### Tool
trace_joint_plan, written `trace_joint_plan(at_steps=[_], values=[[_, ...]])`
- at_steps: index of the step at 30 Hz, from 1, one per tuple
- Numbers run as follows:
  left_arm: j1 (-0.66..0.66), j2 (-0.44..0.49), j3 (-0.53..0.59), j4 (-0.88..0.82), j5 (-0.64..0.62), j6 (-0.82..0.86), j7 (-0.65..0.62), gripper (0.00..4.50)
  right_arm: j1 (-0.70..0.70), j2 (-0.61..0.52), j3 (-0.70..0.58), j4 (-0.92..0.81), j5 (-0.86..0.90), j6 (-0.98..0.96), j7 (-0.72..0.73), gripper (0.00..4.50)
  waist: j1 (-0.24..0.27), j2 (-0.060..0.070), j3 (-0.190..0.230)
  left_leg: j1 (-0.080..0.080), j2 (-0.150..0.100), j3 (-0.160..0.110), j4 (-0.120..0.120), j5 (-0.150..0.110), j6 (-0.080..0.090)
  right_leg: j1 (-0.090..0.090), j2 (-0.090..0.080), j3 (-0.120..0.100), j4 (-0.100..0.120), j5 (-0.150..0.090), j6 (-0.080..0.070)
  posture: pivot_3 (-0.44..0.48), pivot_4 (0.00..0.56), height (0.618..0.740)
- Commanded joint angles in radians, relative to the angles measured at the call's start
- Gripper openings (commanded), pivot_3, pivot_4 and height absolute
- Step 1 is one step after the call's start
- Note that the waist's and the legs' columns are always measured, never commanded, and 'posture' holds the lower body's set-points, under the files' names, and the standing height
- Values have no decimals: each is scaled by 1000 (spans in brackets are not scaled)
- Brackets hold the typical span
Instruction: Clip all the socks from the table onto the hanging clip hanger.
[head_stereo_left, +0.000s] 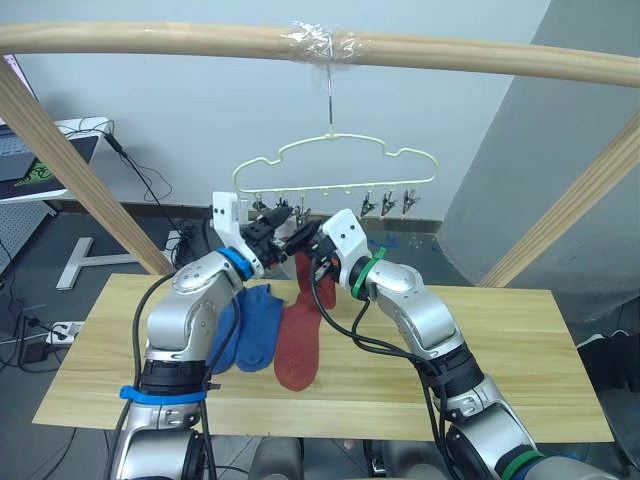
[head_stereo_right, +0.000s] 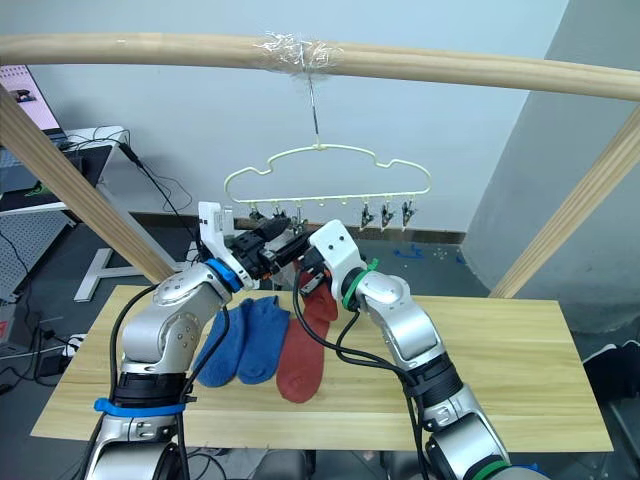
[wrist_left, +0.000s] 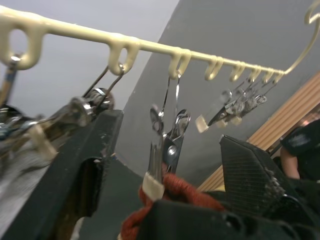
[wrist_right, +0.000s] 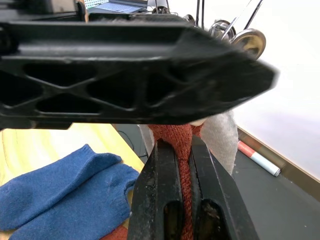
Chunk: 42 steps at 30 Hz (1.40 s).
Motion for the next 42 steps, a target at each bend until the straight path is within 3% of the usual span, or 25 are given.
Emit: trace_joint_plan(at_steps=[1,9,15,19,28,42], values=[[18,36,9,-61,-4,-9,-30,3462,-15,0,2,-31,6,-31,-1,0,0,0,0,0,0,0,0,0,0,0,0,0,0,0,0,9,154,705],[81,111,2,-104,1,-16,-84,3508,-1,-93,109,-14,-107,-127,9,2479,1,0,0,0,0,0,-1,0,0,0,0,0,-1,0,0,19,153,705],[126,193,-22,-122,34,-68,-176,3508,35,-141,126,-51,-131,-149,19,2479,1,0,0,0,0,0,-1,0,0,-1,0,0,-1,0,0,19,151,705],[186,312,-96,-107,146,-283,-351,3508,150,-196,61,-214,-104,-76,8,2479,2,1,1,0,0,1,-2,0,0,-1,0,1,-1,-1,-1,17,157,705],[168,271,-121,-121,114,-345,-414,3508,260,-162,-73,-462,-58,31,-95,2479,1,1,1,-1,1,1,-1,0,0,-1,1,1,-2,-3,3,-6,167,705],[109,226,-115,-93,85,-339,-433,3508,130,-42,-209,-369,24,138,-213,2479,-2,2,2,-1,1,2,-2,0,0,-2,1,2,-1,-3,2,-18,164,705]])
